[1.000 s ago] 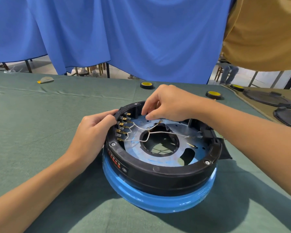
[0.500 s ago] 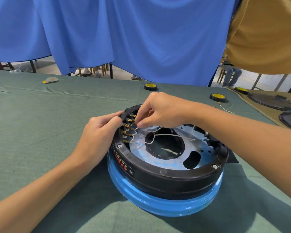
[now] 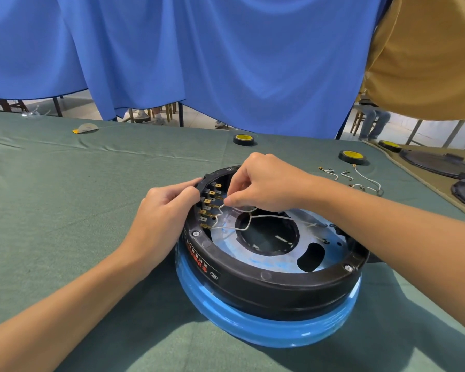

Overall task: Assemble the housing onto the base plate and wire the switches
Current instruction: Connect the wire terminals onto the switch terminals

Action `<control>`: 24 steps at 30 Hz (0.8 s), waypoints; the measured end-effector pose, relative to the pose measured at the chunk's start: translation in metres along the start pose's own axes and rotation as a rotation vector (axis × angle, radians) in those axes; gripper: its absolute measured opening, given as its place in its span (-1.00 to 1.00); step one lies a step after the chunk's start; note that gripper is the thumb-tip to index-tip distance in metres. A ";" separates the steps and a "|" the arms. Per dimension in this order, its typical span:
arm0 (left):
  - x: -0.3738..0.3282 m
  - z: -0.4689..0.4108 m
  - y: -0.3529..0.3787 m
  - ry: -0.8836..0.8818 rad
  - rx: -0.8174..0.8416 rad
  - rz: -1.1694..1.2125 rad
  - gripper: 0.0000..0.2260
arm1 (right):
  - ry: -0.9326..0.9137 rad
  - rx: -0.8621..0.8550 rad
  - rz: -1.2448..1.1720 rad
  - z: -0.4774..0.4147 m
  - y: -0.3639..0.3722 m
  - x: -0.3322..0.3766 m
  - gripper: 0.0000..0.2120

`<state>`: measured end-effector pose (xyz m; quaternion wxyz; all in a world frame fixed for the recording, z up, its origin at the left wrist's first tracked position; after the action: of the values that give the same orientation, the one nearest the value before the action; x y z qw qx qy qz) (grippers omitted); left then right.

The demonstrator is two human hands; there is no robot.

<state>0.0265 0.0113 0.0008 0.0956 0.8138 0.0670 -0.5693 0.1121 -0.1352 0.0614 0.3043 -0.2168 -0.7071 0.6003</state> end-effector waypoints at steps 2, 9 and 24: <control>0.000 0.001 0.000 -0.006 -0.003 0.014 -0.70 | 0.031 0.001 -0.027 -0.002 0.002 0.002 -0.89; -0.002 0.003 0.000 -0.007 -0.002 0.002 -0.70 | 0.150 0.014 -0.145 -0.005 0.007 0.001 -0.90; -0.008 0.001 -0.007 -0.071 -0.133 -0.076 -0.49 | 0.091 -0.283 0.069 0.044 -0.047 -0.023 -0.86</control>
<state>0.0219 0.0181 0.0072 0.1302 0.7819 0.1323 -0.5951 0.1009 -0.1907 0.0998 0.2816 -0.3085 -0.7624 0.4943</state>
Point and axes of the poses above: each hand's wrist, its own z-axis away from the middle knuckle, its own y-axis out of the palm, x = y × z, the point moved 3 cm from there along -z, towards the middle knuckle, and after that the axes turned 14 degrees about z, right-handed, at the moved point
